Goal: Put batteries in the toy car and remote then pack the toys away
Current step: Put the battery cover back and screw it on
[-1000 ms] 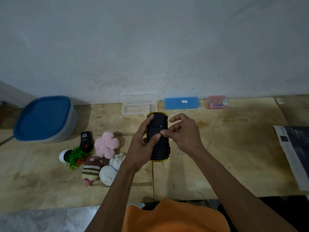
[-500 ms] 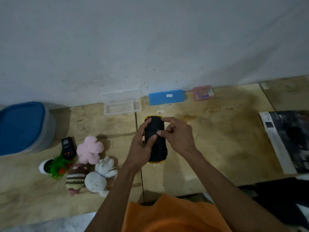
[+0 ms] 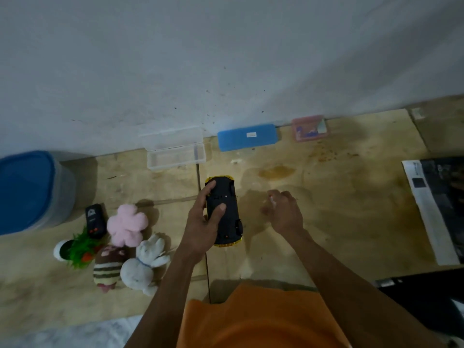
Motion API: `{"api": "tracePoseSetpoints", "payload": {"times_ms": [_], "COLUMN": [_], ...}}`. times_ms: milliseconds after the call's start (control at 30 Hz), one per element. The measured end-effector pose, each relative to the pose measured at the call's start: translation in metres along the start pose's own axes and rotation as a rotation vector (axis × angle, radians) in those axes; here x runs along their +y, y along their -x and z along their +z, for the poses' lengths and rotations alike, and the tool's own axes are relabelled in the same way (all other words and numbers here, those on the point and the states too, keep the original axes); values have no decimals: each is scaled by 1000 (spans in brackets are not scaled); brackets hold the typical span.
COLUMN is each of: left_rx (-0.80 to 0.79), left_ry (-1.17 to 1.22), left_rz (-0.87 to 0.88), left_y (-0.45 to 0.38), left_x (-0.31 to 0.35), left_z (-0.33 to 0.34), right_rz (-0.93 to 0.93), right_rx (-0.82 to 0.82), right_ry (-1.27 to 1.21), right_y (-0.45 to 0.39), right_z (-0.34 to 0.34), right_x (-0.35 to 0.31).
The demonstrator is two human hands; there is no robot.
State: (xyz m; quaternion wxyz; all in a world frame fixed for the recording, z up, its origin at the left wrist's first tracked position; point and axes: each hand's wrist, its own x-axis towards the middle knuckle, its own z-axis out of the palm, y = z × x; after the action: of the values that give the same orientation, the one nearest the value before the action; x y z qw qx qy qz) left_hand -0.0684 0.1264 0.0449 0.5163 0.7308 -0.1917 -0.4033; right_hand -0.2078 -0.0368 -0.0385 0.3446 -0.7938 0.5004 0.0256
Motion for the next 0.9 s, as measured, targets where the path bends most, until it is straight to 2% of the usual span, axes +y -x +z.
{"api": "tracePoseSetpoints", "payload": {"times_ms": [167, 333, 467, 667, 767, 900], "left_rx": [26, 12, -18, -26, 1, 30], "left_ry": [1, 9, 14, 3, -39, -55], "left_rz": [-39, -44, -27, 66, 130, 187], "left_y": [1, 3, 6, 14, 20, 33], "left_x": [-8, -9, -7, -1, 1, 4], "left_z": [-4, -4, -5, -16, -22, -29], "right_rz": [-6, -15, -124, -294, -411, -491], "right_rx": [60, 49, 144, 319, 306, 341], "right_ry": [5, 40, -167, -560, -789, -829], "right_y": [-7, -11, -1, 39, 69, 96], "right_z": [16, 18, 1, -62, -82, -82], "right_x": [11, 17, -3, -81, -118, -143]}}
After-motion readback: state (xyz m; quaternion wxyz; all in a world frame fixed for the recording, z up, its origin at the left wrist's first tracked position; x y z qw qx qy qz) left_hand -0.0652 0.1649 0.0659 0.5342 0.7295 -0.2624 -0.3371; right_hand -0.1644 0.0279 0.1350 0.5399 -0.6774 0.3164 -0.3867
